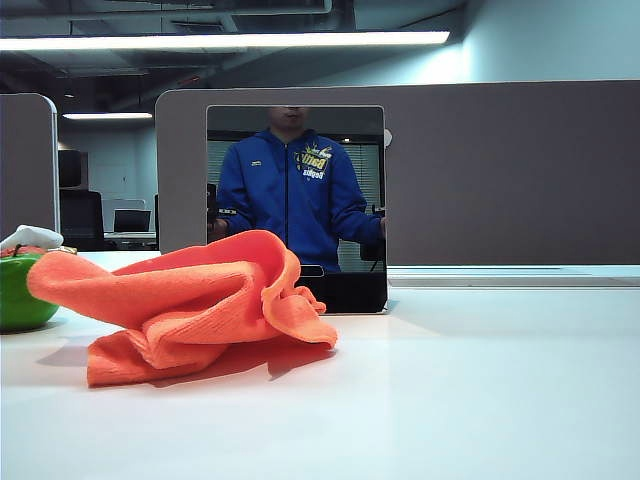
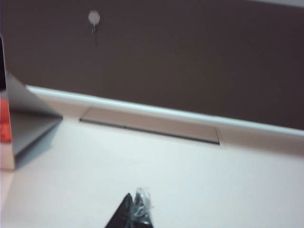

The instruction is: Pick up the cloth from the table and use it to cover the mirror.

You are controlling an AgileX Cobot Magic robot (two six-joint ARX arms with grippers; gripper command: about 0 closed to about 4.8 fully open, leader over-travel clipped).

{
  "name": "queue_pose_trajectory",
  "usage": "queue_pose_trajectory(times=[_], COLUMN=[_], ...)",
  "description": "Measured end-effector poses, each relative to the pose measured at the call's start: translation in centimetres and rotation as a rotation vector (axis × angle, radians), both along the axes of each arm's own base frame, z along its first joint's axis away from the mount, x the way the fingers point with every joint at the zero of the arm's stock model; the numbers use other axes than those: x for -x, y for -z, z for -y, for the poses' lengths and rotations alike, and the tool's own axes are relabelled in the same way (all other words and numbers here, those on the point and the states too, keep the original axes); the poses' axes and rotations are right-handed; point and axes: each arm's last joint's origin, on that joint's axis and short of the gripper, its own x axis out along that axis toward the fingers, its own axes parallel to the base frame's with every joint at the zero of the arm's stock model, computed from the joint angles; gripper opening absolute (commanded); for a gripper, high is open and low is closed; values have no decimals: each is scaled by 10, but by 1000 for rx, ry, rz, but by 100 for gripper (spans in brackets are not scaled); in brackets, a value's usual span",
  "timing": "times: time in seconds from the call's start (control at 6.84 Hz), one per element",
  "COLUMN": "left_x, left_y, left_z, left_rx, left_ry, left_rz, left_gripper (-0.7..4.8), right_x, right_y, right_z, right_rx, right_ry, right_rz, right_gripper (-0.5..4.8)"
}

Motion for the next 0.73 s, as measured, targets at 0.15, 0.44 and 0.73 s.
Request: queue_pose_trajectory(times=[0.15,0.44,0.73], left_x=[1,-8,-58], left_y=[-5,-34,-33], left_z=[0,5,17], left_rx=[-2,-36,-10], left_ry=[6,135,319], left_rz=[1,-101,-396], left_gripper=[-6,-6,-5], right_x=[3,3,-39], right_y=[-6,-51,-90], right_z=[0,-2,-15], right_rx=[6,4,-67], right_ry=[1,-44,-491], right_rz=[-31,-126,-365], right_gripper=[-5,-6,-5])
